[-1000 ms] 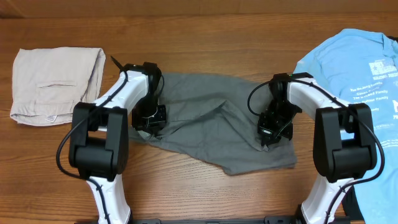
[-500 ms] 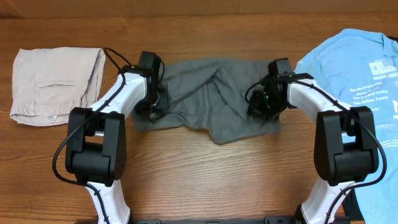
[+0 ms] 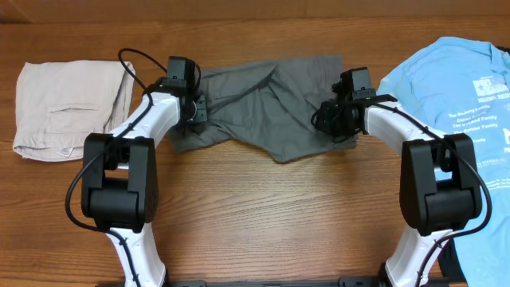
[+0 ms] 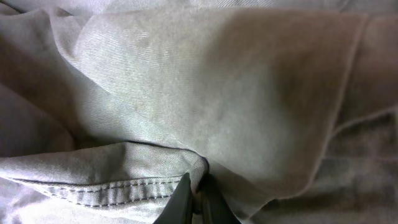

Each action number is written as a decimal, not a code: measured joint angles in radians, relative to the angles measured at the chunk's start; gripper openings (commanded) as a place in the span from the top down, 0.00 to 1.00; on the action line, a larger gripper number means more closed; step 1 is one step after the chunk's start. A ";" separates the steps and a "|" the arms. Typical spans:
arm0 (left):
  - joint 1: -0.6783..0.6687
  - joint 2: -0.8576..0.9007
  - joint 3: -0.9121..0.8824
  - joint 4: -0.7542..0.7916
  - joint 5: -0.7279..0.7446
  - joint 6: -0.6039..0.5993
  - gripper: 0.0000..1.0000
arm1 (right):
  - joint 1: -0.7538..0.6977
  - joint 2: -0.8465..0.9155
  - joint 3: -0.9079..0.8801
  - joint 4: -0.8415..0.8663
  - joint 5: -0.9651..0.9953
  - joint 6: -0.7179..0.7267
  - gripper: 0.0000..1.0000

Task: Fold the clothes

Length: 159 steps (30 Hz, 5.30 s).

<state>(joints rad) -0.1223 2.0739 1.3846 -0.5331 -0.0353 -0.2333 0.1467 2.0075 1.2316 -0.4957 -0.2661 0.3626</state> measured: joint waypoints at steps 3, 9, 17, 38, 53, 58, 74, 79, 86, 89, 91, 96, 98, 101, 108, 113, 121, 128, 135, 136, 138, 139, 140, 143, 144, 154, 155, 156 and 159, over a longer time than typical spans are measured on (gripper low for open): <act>0.005 0.011 0.032 -0.048 0.012 0.014 0.96 | 0.000 0.000 0.000 0.002 0.004 -0.001 0.96; 0.021 0.061 0.219 -0.365 0.037 0.032 0.96 | 0.000 0.000 0.003 -0.005 0.005 0.000 0.96; 0.033 0.061 0.580 -0.794 0.137 0.029 0.96 | 0.004 0.002 0.011 -0.028 0.015 -0.001 0.96; -0.015 0.016 0.033 -0.577 0.216 -0.030 0.96 | 0.005 0.006 0.035 -0.096 0.046 -0.001 0.96; -0.016 -0.118 -0.188 -0.073 0.179 -0.068 0.96 | 0.005 0.006 0.037 -0.107 0.052 0.000 0.96; -0.023 -0.102 -0.196 0.092 0.100 -0.048 0.96 | 0.005 0.006 0.037 -0.106 0.053 -0.001 0.96; -0.035 -0.046 -0.016 -0.126 -0.057 0.097 0.96 | 0.002 0.034 0.156 -0.306 0.107 -0.050 0.96; -0.031 -0.059 0.158 -0.402 -0.048 0.108 0.96 | -0.017 0.034 0.323 -0.572 0.153 -0.068 0.96; -0.028 -0.245 0.317 -0.692 0.006 0.052 0.96 | -0.022 -0.098 0.432 -0.892 0.162 -0.075 0.96; -0.028 -0.302 0.326 -0.809 0.016 0.024 0.96 | -0.022 -0.135 0.436 -1.005 0.162 -0.075 0.96; -0.028 -0.307 0.325 -0.875 0.021 0.002 0.96 | -0.022 -0.138 0.436 -1.072 0.162 -0.075 0.96; -0.028 -0.304 0.267 -0.949 0.025 -0.060 0.96 | -0.022 -0.138 0.409 -1.128 0.162 -0.074 0.96; -0.028 -0.304 0.212 -0.950 0.031 -0.079 0.96 | -0.022 -0.138 0.375 -1.132 0.162 -0.071 0.96; -0.028 -0.304 0.111 -0.952 0.047 -0.094 0.96 | -0.022 -0.138 0.307 -1.138 0.162 -0.068 0.96; -0.028 -0.304 -0.084 -0.908 0.069 -0.108 0.96 | -0.022 -0.138 0.117 -1.097 0.162 -0.052 0.96; -0.028 -0.303 -0.167 -0.873 0.088 -0.108 0.96 | -0.022 -0.138 -0.008 -1.033 0.162 -0.036 0.96; -0.028 -0.303 -0.252 -0.846 0.121 -0.108 0.93 | -0.022 -0.138 -0.076 -1.005 0.163 -0.004 0.88; -0.028 -0.303 -0.261 -0.928 0.140 -0.111 0.35 | -0.022 -0.138 -0.072 -1.052 0.169 0.005 0.63; -0.028 -0.300 -0.157 -1.015 0.153 -0.111 0.38 | -0.022 -0.138 0.119 -1.165 0.170 0.003 0.57; -0.028 -0.299 -0.117 -1.026 0.153 -0.112 0.43 | -0.022 -0.138 0.163 -1.180 0.170 0.002 0.55; -0.028 -0.299 -0.035 -1.032 0.155 -0.109 0.96 | -0.022 -0.138 0.240 -1.194 0.169 -0.004 0.47; -0.028 -0.299 0.013 -1.022 0.156 -0.113 0.96 | -0.022 -0.139 0.273 -1.195 0.169 -0.010 0.39; -0.028 -0.299 0.052 -0.997 0.156 -0.113 0.96 | -0.022 -0.139 0.300 -1.187 0.170 -0.011 0.38; -0.028 -0.299 0.145 -0.835 0.150 -0.112 0.96 | -0.022 -0.140 0.361 -1.105 0.169 -0.016 0.17; -0.028 -0.299 0.156 -0.780 0.140 -0.111 0.96 | -0.022 -0.140 0.366 -1.082 0.171 -0.022 0.00; -0.027 -0.200 0.163 -0.489 0.045 -0.112 0.96 | -0.022 -0.140 0.367 -0.878 0.170 -0.023 0.00; -0.027 -0.178 0.163 -0.469 0.038 -0.112 0.96 | -0.022 -0.140 0.367 -0.863 0.170 -0.023 0.00; -0.026 -0.156 0.163 -0.449 0.033 -0.112 0.96 | -0.022 -0.140 0.367 -0.845 0.170 -0.023 0.00; -0.023 -0.082 0.163 -0.406 0.018 -0.112 0.96 | -0.022 -0.140 0.367 -0.794 0.170 -0.023 0.00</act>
<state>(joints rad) -0.1448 1.9923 1.5475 -0.9390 -0.0174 -0.3454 0.1249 1.8671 1.5990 -1.2896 -0.0963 0.3397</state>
